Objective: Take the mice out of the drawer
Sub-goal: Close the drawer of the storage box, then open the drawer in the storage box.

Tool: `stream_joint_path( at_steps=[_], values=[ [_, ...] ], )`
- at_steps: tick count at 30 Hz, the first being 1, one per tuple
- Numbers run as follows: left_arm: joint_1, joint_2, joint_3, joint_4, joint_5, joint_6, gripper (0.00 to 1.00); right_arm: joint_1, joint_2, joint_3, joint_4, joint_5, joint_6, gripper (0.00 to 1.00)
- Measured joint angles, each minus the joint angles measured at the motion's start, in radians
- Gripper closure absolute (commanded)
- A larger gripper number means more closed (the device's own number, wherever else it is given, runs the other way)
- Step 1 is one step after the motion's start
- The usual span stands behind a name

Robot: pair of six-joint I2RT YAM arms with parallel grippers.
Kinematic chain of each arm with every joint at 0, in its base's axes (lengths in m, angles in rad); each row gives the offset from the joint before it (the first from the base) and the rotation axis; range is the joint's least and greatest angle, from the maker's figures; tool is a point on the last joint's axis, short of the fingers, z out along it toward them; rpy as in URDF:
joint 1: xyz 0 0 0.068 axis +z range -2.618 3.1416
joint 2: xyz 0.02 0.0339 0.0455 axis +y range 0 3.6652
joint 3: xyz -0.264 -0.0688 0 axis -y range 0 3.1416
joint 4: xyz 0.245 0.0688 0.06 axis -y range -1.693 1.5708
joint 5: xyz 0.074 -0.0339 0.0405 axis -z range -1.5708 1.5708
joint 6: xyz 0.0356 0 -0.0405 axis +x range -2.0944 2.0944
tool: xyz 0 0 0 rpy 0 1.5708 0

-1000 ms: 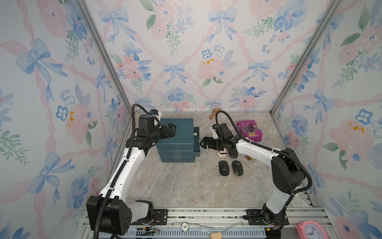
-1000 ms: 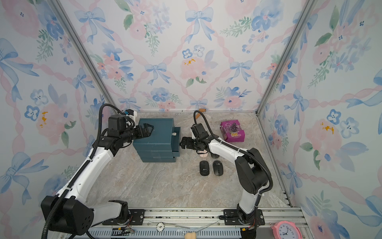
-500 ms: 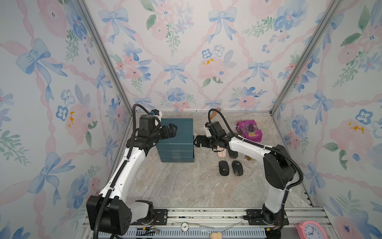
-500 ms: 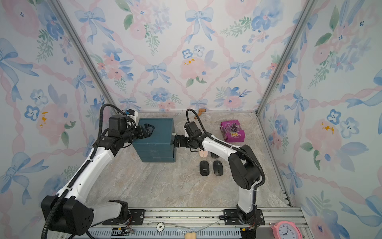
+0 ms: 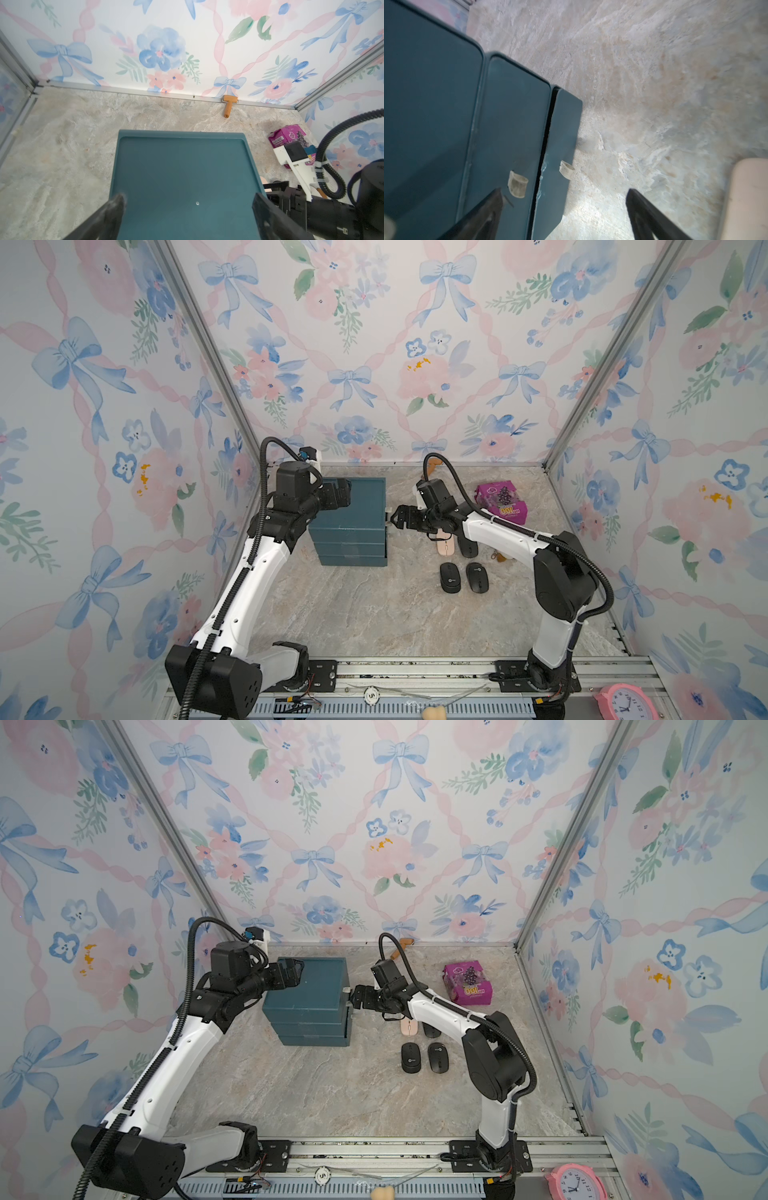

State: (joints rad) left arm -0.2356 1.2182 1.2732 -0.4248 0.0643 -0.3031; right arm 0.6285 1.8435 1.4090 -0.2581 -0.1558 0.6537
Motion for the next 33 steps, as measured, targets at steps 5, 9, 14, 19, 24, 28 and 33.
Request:
stream_joint_path(
  at_steps=[5,9,14,19,24,28,33],
  values=[
    [-0.161,0.024,0.036,0.024,-0.07,0.05,0.02,-0.048,-0.077,-0.063,0.078,-0.009,0.06,0.07],
    [-0.235,0.091,0.032,0.053,-0.118,0.07,0.02,-0.079,-0.094,-0.128,0.167,-0.04,0.13,0.08],
    [-0.296,0.144,-0.006,0.113,-0.183,0.098,0.02,-0.092,-0.056,-0.169,0.25,-0.129,0.209,0.11],
    [-0.319,0.145,-0.085,0.193,-0.207,0.117,0.02,-0.092,0.024,-0.182,0.366,-0.231,0.29,0.18],
    [-0.333,0.145,-0.152,0.237,-0.225,0.124,0.02,-0.092,0.09,-0.187,0.44,-0.301,0.344,0.21],
    [-0.34,0.145,-0.176,0.26,-0.244,0.124,0.02,-0.092,0.116,-0.187,0.462,-0.343,0.362,0.29],
    [-0.34,0.145,-0.183,0.275,-0.252,0.12,0.02,-0.091,0.145,-0.188,0.489,-0.376,0.373,0.38]
  ],
)
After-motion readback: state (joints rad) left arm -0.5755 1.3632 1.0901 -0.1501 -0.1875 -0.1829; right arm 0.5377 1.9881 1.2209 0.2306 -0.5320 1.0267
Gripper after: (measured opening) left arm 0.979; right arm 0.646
